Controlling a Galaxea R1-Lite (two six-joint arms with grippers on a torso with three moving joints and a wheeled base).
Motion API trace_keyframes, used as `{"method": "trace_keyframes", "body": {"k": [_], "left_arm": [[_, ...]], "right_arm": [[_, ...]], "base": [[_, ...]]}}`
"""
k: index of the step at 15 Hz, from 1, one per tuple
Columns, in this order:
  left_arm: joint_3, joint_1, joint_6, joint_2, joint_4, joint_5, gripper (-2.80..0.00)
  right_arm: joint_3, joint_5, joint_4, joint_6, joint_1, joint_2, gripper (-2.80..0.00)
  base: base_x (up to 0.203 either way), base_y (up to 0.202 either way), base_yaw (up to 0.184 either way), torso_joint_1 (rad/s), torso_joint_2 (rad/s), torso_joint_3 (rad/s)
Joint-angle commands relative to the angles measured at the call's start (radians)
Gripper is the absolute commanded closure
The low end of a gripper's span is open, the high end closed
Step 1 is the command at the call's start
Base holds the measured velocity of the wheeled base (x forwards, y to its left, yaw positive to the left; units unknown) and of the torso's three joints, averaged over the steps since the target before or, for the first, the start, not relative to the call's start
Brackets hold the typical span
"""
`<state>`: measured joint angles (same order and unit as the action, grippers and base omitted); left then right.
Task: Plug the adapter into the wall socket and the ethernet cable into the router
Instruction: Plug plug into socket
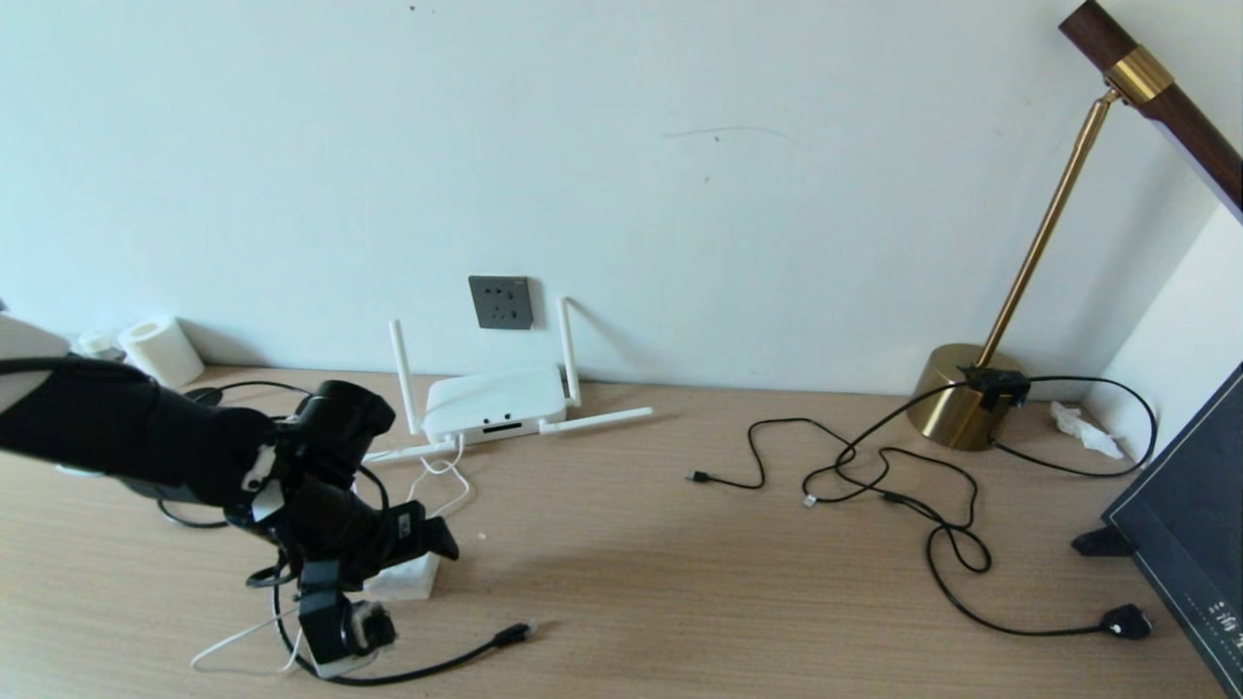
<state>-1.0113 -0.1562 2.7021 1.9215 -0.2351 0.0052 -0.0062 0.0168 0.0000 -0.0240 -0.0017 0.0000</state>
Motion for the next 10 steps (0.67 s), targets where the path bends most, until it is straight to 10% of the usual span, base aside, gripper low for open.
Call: {"method": "trace_keyframes", "body": {"k": [1, 10], "left_arm": [[0.000, 0.000, 0.016, -0.004, -0.003, 0.001, -2.80], [0.010, -0.002, 0.031, 0.042, -0.001, -0.034, -2.80]], "right_arm": [[0.000, 0.000, 0.000, 0.000, 0.000, 0.000, 0.00], [0.000, 0.000, 0.000, -0.001, 0.000, 0.000, 0.00]], "base": [[0.000, 0.000, 0.000, 0.000, 0.00, 0.000], [0.000, 0.000, 0.000, 0.000, 0.00, 0.000]]}}
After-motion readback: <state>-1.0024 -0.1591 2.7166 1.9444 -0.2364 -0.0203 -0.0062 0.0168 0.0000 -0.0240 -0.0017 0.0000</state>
